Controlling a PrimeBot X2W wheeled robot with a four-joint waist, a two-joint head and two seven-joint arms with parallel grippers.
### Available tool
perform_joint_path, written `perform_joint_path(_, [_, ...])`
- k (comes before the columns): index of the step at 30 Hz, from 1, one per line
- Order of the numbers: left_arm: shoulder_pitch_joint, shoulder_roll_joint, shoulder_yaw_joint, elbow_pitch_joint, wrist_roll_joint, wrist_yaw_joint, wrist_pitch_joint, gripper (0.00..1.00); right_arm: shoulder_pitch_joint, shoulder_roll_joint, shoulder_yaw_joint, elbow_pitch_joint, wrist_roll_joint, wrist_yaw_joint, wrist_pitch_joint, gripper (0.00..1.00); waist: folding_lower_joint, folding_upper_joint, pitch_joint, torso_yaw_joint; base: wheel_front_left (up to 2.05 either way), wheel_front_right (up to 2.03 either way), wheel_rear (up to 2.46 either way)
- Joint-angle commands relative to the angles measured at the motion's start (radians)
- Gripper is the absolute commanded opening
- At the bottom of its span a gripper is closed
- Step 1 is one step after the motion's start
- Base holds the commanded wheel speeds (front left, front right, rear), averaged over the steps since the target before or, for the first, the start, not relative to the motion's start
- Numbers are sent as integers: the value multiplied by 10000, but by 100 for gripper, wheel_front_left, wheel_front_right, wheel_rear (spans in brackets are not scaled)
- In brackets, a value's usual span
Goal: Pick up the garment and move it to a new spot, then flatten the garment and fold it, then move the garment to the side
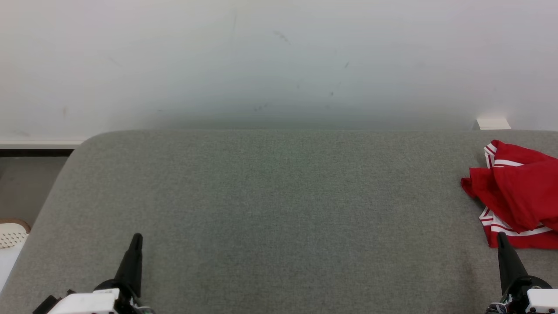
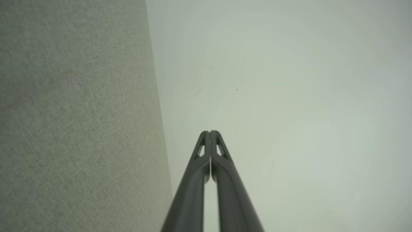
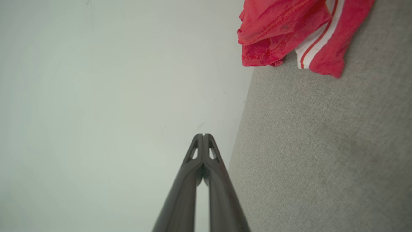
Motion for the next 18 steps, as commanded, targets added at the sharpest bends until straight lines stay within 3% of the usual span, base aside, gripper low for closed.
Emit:
perform_joint_path(1, [-72,66,22,-32,-133,-45,40,0,-125,2,-41,-55,11,-21,42,0,0,0,0,-1,0,0,0])
perform_joint_path(18, [-71,66,21,-32,-134,-45,39,0,-125,1,-43,-55,9,-21,43,0,0,0,0,-1,0,0,0])
